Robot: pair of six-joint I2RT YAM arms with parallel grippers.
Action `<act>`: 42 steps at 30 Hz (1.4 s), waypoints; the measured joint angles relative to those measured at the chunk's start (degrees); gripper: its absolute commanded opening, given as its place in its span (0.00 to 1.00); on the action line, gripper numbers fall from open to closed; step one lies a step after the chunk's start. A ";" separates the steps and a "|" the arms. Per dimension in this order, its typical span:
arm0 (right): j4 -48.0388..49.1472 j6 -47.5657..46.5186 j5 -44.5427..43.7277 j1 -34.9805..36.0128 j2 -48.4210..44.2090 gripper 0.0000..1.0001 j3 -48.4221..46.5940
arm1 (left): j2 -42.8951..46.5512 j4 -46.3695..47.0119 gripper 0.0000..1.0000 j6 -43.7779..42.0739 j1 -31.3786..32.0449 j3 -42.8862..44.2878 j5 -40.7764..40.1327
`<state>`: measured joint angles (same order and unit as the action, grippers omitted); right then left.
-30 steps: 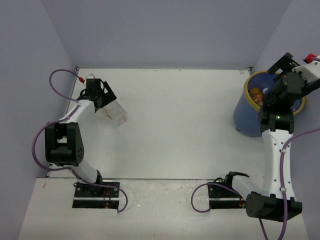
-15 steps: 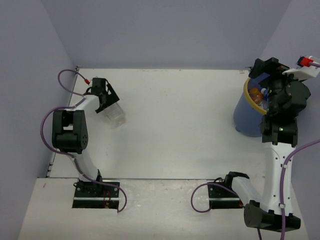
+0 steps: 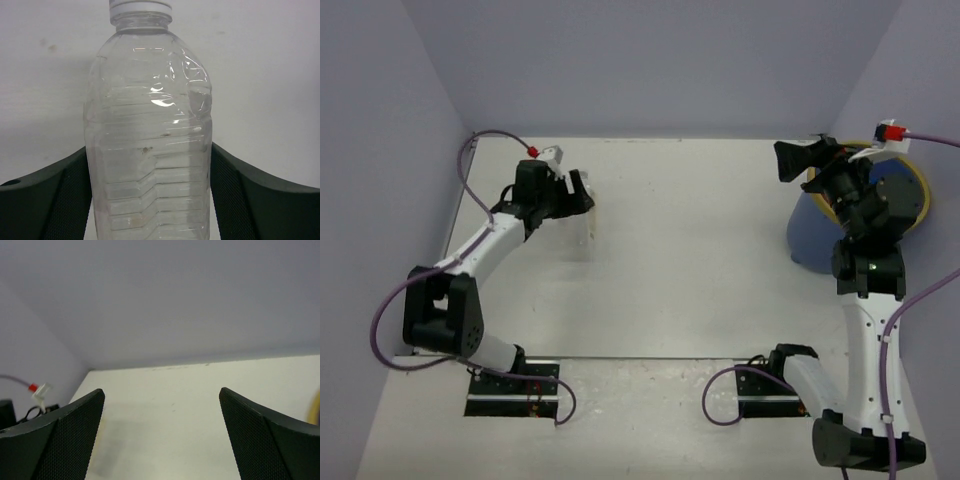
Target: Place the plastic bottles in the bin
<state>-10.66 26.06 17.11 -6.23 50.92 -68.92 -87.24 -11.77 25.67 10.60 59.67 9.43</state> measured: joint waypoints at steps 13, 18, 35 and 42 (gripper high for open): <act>9.34 1.64 25.32 24.30 3.34 0.99 8.48 | 32.00 31.97 0.23 -4.78 18.31 -24.23 24.61; 11.61 1.58 19.92 35.11 3.47 0.99 11.06 | 32.27 35.70 0.21 -3.57 20.71 -26.59 28.31; 19.85 5.23 9.54 45.47 18.25 0.33 10.41 | 35.83 41.92 0.24 0.30 23.22 -30.88 31.13; 21.86 7.62 8.56 46.02 18.24 0.00 10.22 | 37.43 40.72 0.78 0.28 23.35 -31.01 29.92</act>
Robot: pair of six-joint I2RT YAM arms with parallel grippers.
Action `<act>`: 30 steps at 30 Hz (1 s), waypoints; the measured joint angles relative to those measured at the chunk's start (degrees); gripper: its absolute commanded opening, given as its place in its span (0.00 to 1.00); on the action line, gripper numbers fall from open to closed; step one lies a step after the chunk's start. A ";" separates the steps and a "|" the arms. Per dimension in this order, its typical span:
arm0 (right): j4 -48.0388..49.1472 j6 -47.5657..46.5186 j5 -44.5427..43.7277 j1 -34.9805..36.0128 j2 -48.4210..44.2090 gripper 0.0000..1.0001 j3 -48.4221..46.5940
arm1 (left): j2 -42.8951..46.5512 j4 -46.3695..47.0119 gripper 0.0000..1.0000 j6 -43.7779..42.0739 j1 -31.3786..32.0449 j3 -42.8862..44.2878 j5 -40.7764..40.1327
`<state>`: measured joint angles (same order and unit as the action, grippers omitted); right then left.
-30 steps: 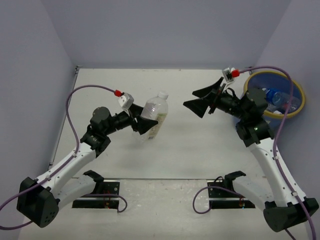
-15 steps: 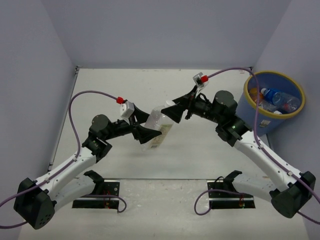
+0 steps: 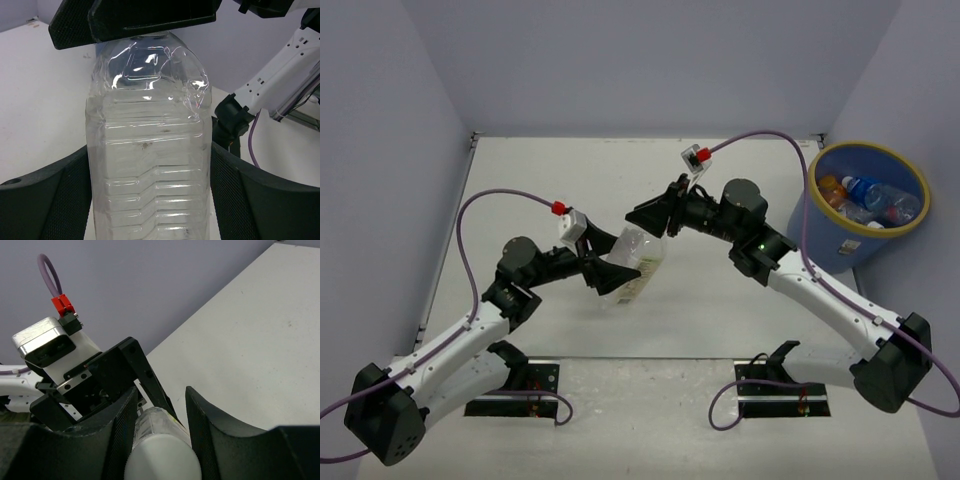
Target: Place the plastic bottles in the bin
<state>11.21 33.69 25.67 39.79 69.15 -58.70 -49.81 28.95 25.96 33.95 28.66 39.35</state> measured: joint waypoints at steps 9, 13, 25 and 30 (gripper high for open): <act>-4.55 -2.10 -11.34 0.16 -3.76 0.00 0.00 | 0.18 -3.64 1.00 -0.93 -0.01 3.43 -3.18; -6.96 -4.67 -17.22 -0.12 -5.76 0.00 -0.07 | 0.66 -6.79 1.00 -1.60 0.00 4.93 -6.47; -19.35 -18.45 -44.14 -9.89 -13.25 0.00 -9.75 | 2.84 -24.05 1.00 -2.52 0.20 11.26 -33.32; -18.13 -28.48 -57.68 -15.54 -13.05 0.00 -17.68 | 0.96 -27.20 1.00 -2.46 0.20 11.31 -42.76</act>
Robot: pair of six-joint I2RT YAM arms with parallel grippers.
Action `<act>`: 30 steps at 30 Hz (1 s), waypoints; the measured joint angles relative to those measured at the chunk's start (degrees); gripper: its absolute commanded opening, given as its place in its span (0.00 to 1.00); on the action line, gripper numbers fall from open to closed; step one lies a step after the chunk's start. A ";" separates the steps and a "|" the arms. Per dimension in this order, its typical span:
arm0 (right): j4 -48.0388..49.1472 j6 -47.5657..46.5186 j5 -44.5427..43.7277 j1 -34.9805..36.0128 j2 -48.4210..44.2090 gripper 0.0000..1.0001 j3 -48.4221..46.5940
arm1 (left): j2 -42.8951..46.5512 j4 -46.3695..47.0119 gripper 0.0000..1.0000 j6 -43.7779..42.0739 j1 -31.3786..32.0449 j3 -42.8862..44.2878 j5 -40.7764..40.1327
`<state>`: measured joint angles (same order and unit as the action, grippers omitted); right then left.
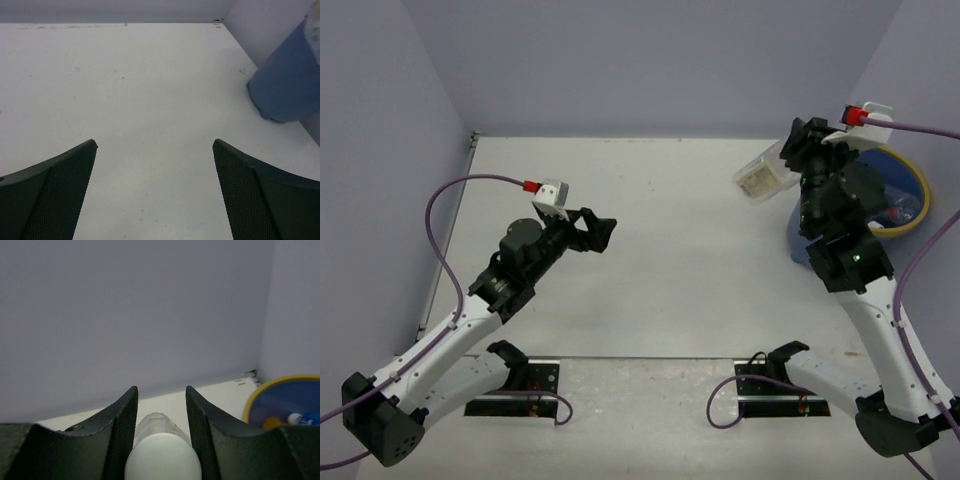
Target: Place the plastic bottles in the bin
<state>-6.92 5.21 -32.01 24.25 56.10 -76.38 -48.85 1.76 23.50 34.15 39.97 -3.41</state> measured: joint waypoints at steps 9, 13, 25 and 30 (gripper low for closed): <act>16.61 -20.64 -14.03 -9.63 4.41 0.00 -4.96 | -4.46 -5.33 1.00 0.57 0.00 0.25 -7.75; 19.82 -22.88 -15.38 -15.72 7.57 0.00 -5.73 | -3.96 -6.15 1.00 0.94 0.00 0.32 -10.10; 13.54 -15.37 -14.46 -23.49 11.15 0.99 -5.75 | -2.18 -7.18 1.00 0.95 0.00 0.32 -13.54; 8.45 -10.77 -12.17 -23.56 11.10 0.99 -7.40 | -2.20 -7.42 1.00 0.95 0.00 0.34 -13.84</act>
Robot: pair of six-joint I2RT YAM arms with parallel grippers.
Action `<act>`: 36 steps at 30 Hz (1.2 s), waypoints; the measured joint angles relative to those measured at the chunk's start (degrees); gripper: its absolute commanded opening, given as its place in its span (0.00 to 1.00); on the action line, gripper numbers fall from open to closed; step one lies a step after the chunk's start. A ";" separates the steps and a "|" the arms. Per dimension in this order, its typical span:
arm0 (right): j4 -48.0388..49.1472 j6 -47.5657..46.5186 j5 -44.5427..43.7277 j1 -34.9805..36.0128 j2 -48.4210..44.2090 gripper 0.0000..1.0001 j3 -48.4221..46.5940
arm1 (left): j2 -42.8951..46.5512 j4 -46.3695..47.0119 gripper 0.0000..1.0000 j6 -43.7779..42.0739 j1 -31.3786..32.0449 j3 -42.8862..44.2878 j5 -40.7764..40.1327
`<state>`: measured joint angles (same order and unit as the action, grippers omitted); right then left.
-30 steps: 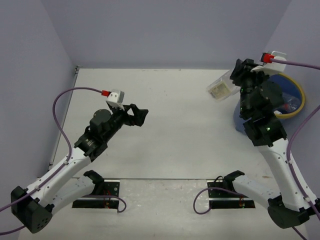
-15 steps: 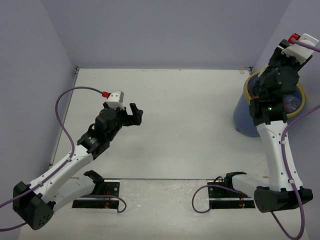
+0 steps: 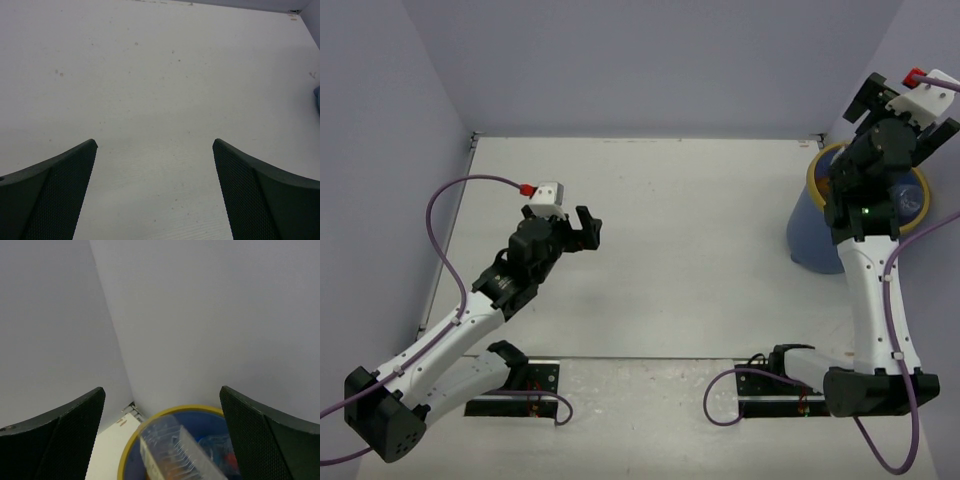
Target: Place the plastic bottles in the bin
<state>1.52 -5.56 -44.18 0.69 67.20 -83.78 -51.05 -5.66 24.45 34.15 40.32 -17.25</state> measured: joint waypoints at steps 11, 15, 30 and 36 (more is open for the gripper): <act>-14.92 9.83 10.99 0.00 -1.97 0.99 -5.87 | 0.00 -0.08 1.00 0.04 0.00 0.22 -0.53; -19.83 16.29 22.09 -0.01 -2.72 0.99 -7.78 | 0.04 -0.32 1.00 0.31 0.00 0.46 -1.20; -13.47 28.37 35.32 21.63 -8.68 0.99 26.21 | 2.10 -2.06 1.00 5.37 0.00 -1.18 -7.77; -10.53 34.19 31.59 25.95 -13.97 0.99 42.86 | 2.78 -2.32 1.00 6.84 0.00 -5.98 -9.49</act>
<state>-9.01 28.63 -12.59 26.64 53.22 -40.93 -48.27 -7.98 31.28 34.15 34.34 -26.73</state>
